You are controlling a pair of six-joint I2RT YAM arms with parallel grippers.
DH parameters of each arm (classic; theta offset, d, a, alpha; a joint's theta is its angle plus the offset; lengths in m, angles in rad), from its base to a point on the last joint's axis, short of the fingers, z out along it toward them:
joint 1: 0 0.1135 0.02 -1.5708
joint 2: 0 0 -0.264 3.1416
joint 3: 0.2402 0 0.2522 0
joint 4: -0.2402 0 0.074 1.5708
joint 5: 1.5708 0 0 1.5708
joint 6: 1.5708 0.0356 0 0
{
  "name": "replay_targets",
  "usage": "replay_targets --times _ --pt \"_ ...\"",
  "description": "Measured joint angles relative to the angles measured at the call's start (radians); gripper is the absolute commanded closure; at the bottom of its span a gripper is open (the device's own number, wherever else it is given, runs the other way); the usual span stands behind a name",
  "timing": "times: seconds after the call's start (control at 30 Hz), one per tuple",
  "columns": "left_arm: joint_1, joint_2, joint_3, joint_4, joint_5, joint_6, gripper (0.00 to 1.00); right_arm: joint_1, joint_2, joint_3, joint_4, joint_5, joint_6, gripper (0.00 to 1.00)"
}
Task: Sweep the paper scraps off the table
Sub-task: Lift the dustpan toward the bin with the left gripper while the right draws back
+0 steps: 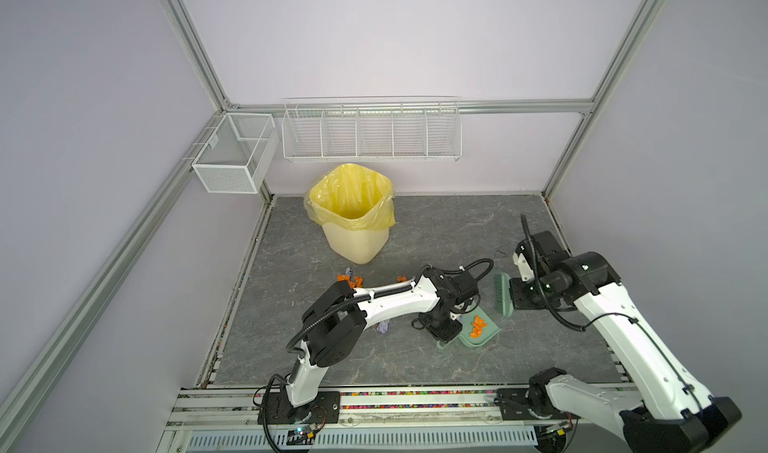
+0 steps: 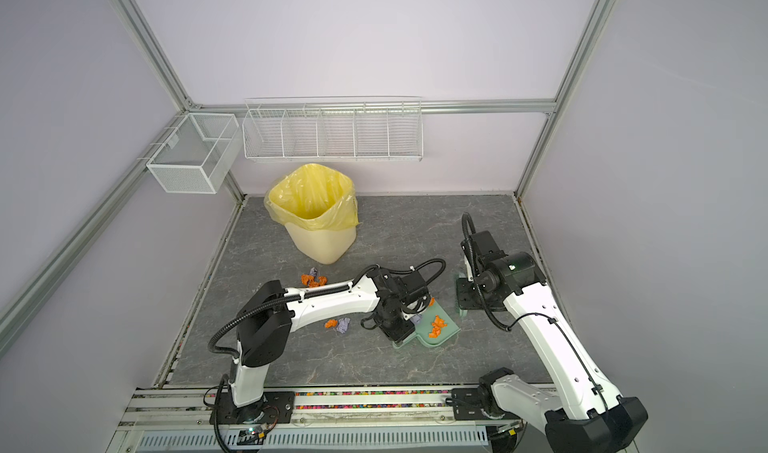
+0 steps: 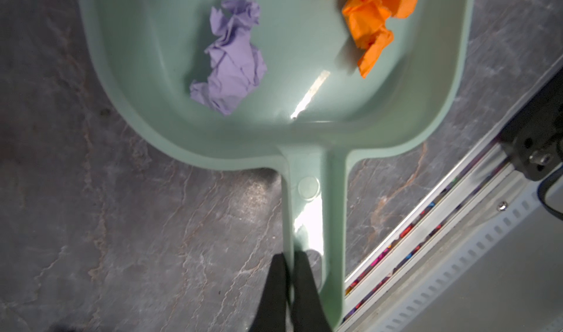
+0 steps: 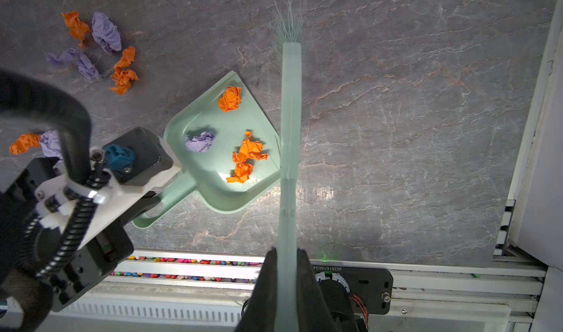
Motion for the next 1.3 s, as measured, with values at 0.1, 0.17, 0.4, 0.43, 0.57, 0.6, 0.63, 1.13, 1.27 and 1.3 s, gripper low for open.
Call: replay_targets --times 0.1,0.17,0.4,0.43,0.57,0.6,0.63,1.13,1.27,1.3 --pt "0.013 0.000 0.000 0.001 -0.014 -0.003 1.00 -0.032 0.016 0.035 0.002 0.038 -0.020 0.93" --pt "0.021 0.000 0.005 -0.008 -0.027 -0.004 1.00 -0.062 0.034 0.061 0.009 0.057 -0.035 0.93" --pt "0.061 -0.019 0.082 -0.059 -0.087 -0.004 1.00 -0.117 0.117 0.097 0.084 0.044 -0.055 0.93" --pt "0.065 -0.024 0.092 -0.069 -0.098 -0.004 1.00 -0.119 0.128 0.097 0.095 0.039 -0.055 0.93" --pt "0.071 -0.045 0.164 -0.121 -0.168 -0.007 1.00 -0.120 0.147 0.098 0.132 0.014 -0.055 0.93" --pt "0.071 -0.048 0.188 -0.135 -0.189 -0.007 1.00 -0.121 0.146 0.098 0.138 0.012 -0.055 0.93" --pt "0.072 -0.048 0.216 -0.149 -0.208 -0.007 1.00 -0.121 0.146 0.100 0.142 0.008 -0.055 0.93" --pt "0.154 -0.035 0.428 -0.264 -0.405 -0.019 1.00 -0.139 0.146 0.101 0.199 -0.035 -0.073 0.93" --pt "0.178 -0.022 0.521 -0.294 -0.425 -0.014 1.00 -0.139 0.146 0.101 0.210 -0.050 -0.074 0.93" --pt "0.178 -0.016 0.547 -0.305 -0.432 -0.014 1.00 -0.139 0.146 0.101 0.214 -0.053 -0.073 0.93"
